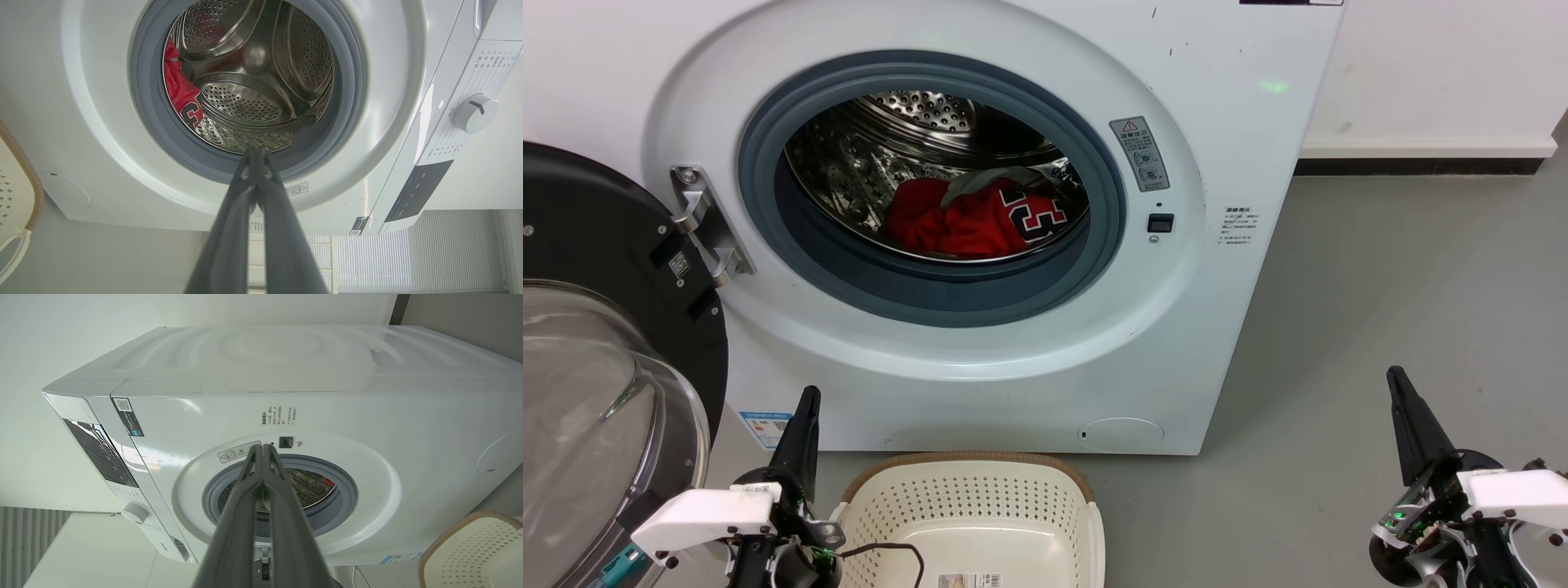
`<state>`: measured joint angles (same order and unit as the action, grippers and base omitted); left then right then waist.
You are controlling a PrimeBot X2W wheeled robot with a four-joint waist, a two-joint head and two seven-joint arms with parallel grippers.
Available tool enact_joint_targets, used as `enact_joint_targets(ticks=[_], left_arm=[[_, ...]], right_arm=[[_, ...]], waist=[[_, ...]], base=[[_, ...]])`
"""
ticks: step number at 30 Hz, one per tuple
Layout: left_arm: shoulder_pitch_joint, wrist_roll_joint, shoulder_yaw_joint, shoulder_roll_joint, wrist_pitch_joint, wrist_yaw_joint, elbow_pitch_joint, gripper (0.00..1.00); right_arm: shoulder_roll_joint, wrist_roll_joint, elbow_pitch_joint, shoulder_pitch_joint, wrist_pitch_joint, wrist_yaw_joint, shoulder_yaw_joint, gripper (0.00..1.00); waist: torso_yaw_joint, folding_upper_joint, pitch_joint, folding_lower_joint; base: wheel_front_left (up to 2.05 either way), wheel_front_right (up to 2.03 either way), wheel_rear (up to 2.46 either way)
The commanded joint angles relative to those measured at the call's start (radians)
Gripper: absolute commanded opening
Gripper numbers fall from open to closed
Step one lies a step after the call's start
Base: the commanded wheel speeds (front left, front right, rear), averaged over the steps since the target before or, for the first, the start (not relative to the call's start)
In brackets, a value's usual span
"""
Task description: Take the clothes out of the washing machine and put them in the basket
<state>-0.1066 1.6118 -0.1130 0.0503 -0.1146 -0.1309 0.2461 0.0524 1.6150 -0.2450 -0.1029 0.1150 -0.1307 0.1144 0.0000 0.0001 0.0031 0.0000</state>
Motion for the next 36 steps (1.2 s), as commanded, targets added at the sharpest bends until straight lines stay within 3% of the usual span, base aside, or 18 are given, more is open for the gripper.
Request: enact_joint_targets(ticks=[1,36], left_arm=[[-0.005,0.003,-0.003,0.0,-0.002,-0.002,-0.001,0.0],[-0.005,0.003,-0.003,0.0,-0.002,-0.002,-0.001,0.0]], right_arm=[[-0.003,-0.005,-0.002,-0.012,0.0,0.0,-0.001,0.0],[-0.003,-0.004,-0.002,-0.012,0.0,0.0,-0.001,0.0]], waist=[[0.0,-0.0001,0.0,0.0],[0.0,-0.0001,0.0,0.0]], base=[[0.0,0.0,0.0],[0.0,0.0,0.0]])
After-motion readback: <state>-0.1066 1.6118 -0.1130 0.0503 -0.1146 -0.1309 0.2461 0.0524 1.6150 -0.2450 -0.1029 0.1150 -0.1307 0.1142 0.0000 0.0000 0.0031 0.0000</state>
